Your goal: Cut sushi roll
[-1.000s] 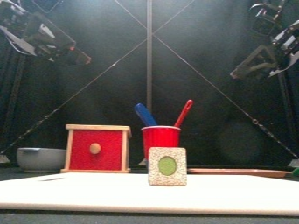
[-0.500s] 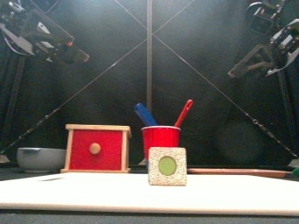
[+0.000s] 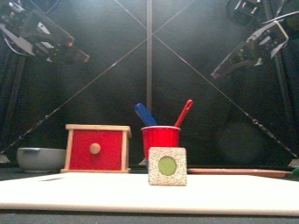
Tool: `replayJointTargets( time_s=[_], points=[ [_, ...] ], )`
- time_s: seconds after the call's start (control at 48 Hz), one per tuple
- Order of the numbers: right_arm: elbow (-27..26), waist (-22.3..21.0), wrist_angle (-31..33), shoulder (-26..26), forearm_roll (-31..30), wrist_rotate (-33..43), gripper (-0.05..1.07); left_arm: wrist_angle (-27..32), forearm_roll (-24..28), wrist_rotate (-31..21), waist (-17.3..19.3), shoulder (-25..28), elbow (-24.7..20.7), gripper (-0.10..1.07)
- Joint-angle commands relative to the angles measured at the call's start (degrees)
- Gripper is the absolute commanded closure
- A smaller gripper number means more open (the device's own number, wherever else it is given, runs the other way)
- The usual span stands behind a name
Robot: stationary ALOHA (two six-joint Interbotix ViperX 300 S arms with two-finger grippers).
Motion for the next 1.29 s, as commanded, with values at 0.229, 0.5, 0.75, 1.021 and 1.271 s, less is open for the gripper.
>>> replayJointTargets(
  time_s=[0.229,0.5,0.75,1.021,1.271],
  points=[
    [-9.76,-0.62,5.54,8.17,-7.03,-0.88,-0.02,-2.46,-0.7,-0.09,1.49,0.09,-0.97,0.05],
    [-12.3,0.44,9.93,16.08,-25.49,-0.44,0.06,-3.43,-1.23,-0.09,2.9,0.09,-0.44,0.05],
    [-15.56,1.05,13.54,21.27,-34.89,-1.23,0.18,-3.52,-2.72,-0.09,3.08,0.09,0.0,0.05],
    [-16.7,2.72,15.56,27.6,-35.42,-1.23,0.23,-3.52,-3.78,-0.09,3.96,0.09,0.53,0.05],
    [-19.78,2.72,18.37,29.53,-33.93,-1.49,0.24,-3.6,-4.48,-0.09,4.92,0.09,1.14,0.05]
  ],
)
